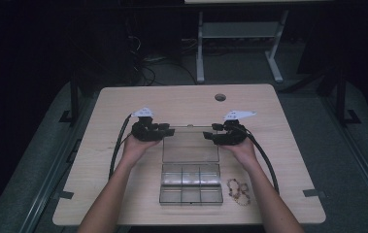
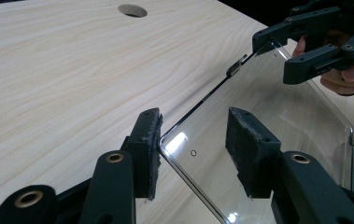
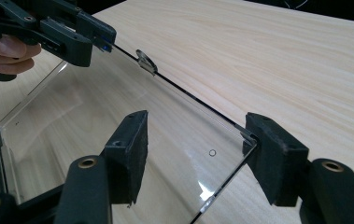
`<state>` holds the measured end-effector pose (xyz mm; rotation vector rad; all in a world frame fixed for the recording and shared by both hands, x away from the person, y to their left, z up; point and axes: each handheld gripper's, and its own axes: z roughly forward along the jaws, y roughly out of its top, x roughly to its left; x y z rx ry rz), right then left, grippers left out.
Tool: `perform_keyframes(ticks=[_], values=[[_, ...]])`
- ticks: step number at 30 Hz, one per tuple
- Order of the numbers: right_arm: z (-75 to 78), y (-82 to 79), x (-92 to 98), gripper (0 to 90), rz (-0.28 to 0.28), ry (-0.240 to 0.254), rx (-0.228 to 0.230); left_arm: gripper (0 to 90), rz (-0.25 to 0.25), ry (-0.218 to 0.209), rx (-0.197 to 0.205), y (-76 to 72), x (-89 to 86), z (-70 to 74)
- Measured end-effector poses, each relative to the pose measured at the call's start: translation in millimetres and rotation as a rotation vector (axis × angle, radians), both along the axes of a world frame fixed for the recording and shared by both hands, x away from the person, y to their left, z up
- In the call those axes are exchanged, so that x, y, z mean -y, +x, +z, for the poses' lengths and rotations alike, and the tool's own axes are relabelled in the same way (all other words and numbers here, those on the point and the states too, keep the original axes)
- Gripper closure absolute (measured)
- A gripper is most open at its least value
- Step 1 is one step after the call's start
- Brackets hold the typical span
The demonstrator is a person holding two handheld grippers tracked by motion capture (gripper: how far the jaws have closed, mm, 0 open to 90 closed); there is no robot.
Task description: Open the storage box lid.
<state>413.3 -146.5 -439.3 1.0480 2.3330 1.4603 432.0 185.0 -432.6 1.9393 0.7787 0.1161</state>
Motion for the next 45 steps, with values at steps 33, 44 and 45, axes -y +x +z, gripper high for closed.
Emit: perform_keyframes(ticks=[33, 44, 45], values=[[-17.6, 6.4, -1.0, 38.3, 0.011, -0.013, -0.099, 51.4, -0.013, 0.079, -0.060, 4.3, 4.1, -16.0], [-23.8, 8.1, -1.2, 37.7, 0.013, -0.016, -0.134, 50.9, -0.016, 0.095, -0.080, 5.4, 5.3, -22.2], [-24.7, 8.6, -1.1, 37.6, 0.015, -0.016, -0.137, 50.8, -0.016, 0.097, -0.079, 5.4, 5.2, -22.9]])
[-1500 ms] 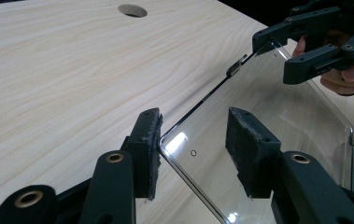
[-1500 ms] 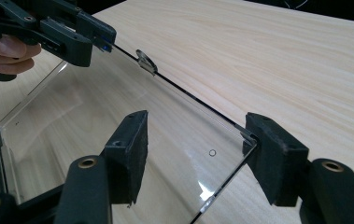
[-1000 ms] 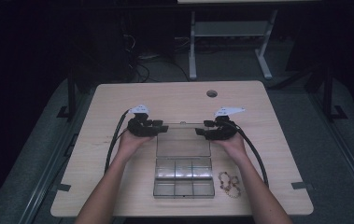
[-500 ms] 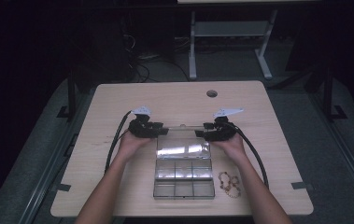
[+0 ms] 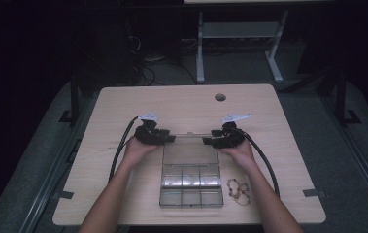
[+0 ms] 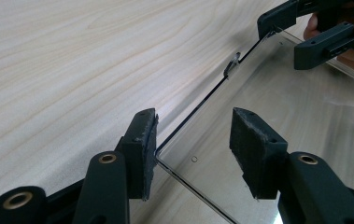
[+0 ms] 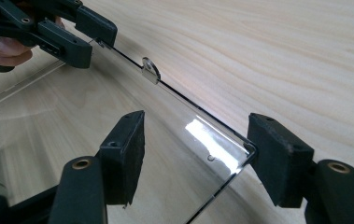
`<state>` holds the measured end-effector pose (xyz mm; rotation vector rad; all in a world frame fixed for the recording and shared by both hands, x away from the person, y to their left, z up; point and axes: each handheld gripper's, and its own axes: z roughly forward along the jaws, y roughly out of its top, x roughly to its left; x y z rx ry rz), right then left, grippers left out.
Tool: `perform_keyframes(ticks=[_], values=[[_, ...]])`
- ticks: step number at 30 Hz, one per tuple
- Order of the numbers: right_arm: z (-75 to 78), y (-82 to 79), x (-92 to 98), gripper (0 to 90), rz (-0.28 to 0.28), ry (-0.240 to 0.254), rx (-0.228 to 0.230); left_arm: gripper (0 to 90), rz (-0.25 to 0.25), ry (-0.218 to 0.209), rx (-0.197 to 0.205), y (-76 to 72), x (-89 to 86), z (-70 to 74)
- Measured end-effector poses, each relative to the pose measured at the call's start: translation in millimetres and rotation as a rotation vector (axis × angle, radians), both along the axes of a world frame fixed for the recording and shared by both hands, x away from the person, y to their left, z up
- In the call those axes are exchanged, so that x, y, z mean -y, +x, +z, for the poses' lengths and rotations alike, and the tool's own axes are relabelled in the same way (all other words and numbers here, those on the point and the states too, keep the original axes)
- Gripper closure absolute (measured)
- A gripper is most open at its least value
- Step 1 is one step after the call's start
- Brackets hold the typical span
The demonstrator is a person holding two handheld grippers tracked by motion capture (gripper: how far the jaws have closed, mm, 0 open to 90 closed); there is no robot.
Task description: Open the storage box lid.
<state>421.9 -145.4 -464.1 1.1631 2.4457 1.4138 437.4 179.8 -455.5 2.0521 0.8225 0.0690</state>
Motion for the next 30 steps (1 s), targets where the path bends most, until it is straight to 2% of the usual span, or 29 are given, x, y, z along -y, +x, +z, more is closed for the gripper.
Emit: perform_keyframes(ticks=[4, 16, 25, 30], values=[[-3.3, 1.0, -0.2, 37.3, 0.003, -0.003, -0.012, 50.7, 0.002, -0.003, -0.017, 0.0, 0.1, -3.7], [-9.3, 1.8, -1.1, 36.7, 0.004, -0.007, -0.039, 50.4, 0.003, 0.010, -0.029, 0.0, 1.5, -10.3], [-14.0, 2.6, -2.5, 37.1, 0.004, -0.007, -0.061, 51.4, -0.026, 0.036, -0.027, -0.8, 7.2, -13.2], [-15.2, 2.4, -4.0, 39.1, 0.000, -0.047, -0.042, 51.1, -0.026, 0.041, -0.027, -0.9, 7.9, -13.8]])
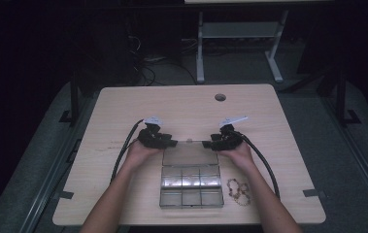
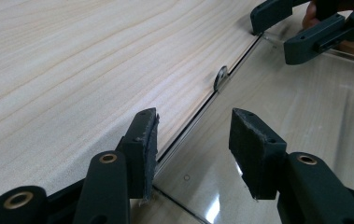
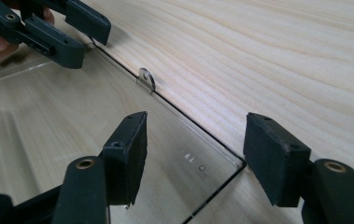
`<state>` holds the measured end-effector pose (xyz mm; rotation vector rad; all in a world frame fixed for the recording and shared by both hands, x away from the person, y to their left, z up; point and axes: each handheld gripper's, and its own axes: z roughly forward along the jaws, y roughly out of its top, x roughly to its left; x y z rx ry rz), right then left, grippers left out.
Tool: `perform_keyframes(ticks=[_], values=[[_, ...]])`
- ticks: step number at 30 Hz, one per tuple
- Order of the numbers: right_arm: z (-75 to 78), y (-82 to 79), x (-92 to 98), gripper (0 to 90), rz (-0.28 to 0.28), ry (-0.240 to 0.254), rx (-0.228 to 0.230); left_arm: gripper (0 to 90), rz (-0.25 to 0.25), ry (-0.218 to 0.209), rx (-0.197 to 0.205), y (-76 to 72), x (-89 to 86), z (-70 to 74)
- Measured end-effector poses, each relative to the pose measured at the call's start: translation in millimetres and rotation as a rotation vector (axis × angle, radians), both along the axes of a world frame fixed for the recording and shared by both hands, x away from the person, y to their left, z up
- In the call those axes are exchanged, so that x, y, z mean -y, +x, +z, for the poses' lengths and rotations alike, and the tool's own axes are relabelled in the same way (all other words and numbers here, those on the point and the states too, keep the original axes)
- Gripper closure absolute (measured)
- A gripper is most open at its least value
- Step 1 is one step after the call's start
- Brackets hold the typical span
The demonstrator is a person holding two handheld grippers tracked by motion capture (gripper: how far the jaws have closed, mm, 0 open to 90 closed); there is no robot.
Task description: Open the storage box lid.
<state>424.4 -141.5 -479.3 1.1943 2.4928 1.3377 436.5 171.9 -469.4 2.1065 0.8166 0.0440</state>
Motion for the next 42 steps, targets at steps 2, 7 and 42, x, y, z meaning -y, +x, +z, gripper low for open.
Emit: perform_keyframes(ticks=[2, 7, 42], values=[[-0.3, 0.1, -0.3, 38.6, -0.005, 0.000, -0.001, 50.3, 0.000, 0.001, 0.004, -0.4, 0.3, 0.6], [3.6, -0.3, 1.2, 37.4, -0.011, 0.008, 0.018, 45.2, -0.009, -0.003, 0.011, -3.6, 0.8, 5.8], [49.3, -72.7, 43.7, 31.4, -0.036, -0.031, 0.133, 25.8, -0.021, 0.099, 0.156, -90.5, -32.7, 47.0]])
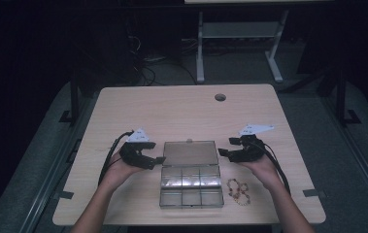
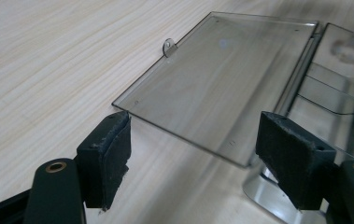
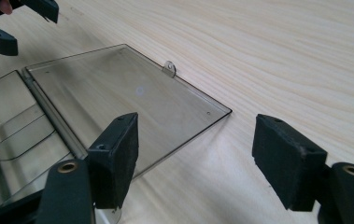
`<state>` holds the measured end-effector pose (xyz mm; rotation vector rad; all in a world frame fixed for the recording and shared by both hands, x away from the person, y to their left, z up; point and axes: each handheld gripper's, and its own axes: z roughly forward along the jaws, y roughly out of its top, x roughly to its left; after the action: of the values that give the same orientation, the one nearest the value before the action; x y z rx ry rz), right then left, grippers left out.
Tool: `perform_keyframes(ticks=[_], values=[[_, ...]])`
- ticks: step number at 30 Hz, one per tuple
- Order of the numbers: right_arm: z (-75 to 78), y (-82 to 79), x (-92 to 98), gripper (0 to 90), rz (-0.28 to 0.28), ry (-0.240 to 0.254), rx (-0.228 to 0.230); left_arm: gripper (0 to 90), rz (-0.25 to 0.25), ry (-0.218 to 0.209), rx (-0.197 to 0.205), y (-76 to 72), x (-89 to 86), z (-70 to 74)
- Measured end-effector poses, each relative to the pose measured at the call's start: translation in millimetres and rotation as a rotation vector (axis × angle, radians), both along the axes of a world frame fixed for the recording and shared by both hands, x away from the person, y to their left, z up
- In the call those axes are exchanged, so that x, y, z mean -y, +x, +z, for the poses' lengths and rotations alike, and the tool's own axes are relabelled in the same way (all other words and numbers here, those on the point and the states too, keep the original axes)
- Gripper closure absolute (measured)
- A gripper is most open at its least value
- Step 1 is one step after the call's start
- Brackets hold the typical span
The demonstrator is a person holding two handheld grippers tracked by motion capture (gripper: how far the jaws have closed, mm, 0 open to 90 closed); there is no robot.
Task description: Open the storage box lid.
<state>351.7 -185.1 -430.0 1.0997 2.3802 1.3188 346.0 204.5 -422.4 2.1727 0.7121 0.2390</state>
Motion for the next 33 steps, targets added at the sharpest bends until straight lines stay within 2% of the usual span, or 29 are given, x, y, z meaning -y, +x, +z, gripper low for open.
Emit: perform_keyframes(ticks=[6, 11, 18, 22, 33], values=[[-0.3, -16.9, 9.3, 31.4, 0.001, 0.005, 0.012, 24.7, 0.013, -0.011, 0.017, -20.6, -12.5, 2.0], [-0.8, -31.1, 16.7, 31.4, -0.003, 0.019, 0.019, 24.5, 0.044, -0.028, 0.027, -36.2, -25.4, 3.3], [-5.1, -52.8, 23.6, 31.3, 0.011, 0.007, 0.016, 24.2, 0.073, -0.026, 0.032, -55.2, -39.0, -1.1], [-8.5, -64.3, 27.4, 31.3, 0.018, 0.001, 0.012, 23.9, 0.071, 0.001, 0.027, -63.8, -42.0, -5.7], [-18.6, -93.9, 34.6, 32.8, 0.021, -0.024, -0.005, 23.5, 0.087, -0.009, 0.020, -80.7, -40.6, -13.6]])
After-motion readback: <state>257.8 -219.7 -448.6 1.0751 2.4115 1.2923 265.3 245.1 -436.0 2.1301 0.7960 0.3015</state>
